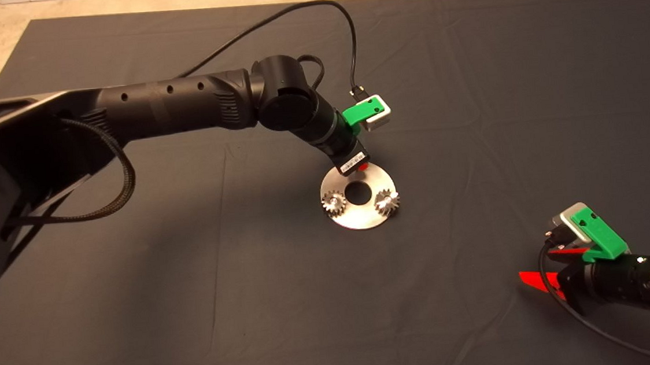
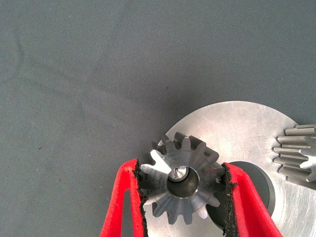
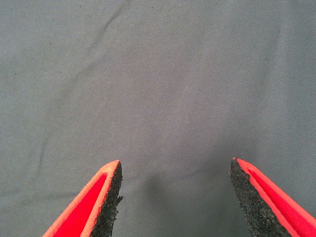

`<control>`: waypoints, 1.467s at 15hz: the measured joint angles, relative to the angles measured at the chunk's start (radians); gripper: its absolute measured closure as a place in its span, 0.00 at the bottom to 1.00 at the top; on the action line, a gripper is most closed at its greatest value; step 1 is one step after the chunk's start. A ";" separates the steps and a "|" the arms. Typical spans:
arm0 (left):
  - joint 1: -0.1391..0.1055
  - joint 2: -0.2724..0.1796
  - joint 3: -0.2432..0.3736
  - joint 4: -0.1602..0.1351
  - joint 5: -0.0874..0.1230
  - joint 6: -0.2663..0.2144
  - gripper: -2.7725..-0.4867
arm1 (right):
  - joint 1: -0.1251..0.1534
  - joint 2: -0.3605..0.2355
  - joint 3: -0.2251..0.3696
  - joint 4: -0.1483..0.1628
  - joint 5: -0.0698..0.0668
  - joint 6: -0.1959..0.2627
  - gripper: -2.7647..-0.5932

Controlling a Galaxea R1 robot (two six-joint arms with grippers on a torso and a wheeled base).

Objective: Install three planetary gears onto the carrier pins

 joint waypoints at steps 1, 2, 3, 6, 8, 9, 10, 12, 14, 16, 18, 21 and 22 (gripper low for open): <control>0.000 0.000 0.000 0.000 0.000 0.000 0.95 | 0.000 0.000 0.000 0.000 0.000 0.000 0.53; 0.000 0.000 0.000 0.000 0.000 0.000 0.91 | 0.000 0.000 0.000 0.000 0.000 0.000 0.53; 0.000 0.000 0.000 0.000 0.000 0.000 0.91 | 0.000 0.000 0.000 0.000 0.000 0.000 0.53; 0.003 0.000 0.000 0.002 -0.004 0.000 0.86 | 0.000 0.000 0.000 0.000 0.000 0.000 0.53; 0.005 0.000 0.000 0.003 -0.005 0.000 0.86 | 0.000 0.000 0.000 0.000 0.000 0.000 0.53; 0.005 0.000 0.000 0.003 -0.005 0.000 0.86 | 0.000 0.000 0.000 0.000 0.000 0.000 0.53; 0.005 0.000 0.000 0.003 -0.005 0.000 0.84 | 0.000 0.000 0.000 0.000 0.000 0.000 0.53; 0.006 0.000 0.000 0.003 -0.005 0.000 0.81 | 0.000 0.000 0.000 0.000 0.000 0.000 0.53; 0.011 0.000 -0.001 0.004 -0.003 0.000 0.77 | 0.000 0.000 0.000 0.000 0.000 0.000 0.53; 0.016 0.000 -0.001 0.003 -0.004 0.000 0.72 | 0.000 0.000 0.000 0.000 0.000 0.000 0.53; 0.016 0.000 -0.001 0.002 -0.004 0.000 0.70 | 0.000 0.000 0.000 0.000 0.000 0.000 0.53; 0.016 0.000 -0.001 0.000 -0.004 0.000 0.66 | 0.000 0.000 0.000 0.000 0.000 0.000 0.53; 0.016 0.000 -0.001 -0.001 -0.004 0.000 0.64 | 0.000 0.000 0.000 0.000 0.000 0.000 0.53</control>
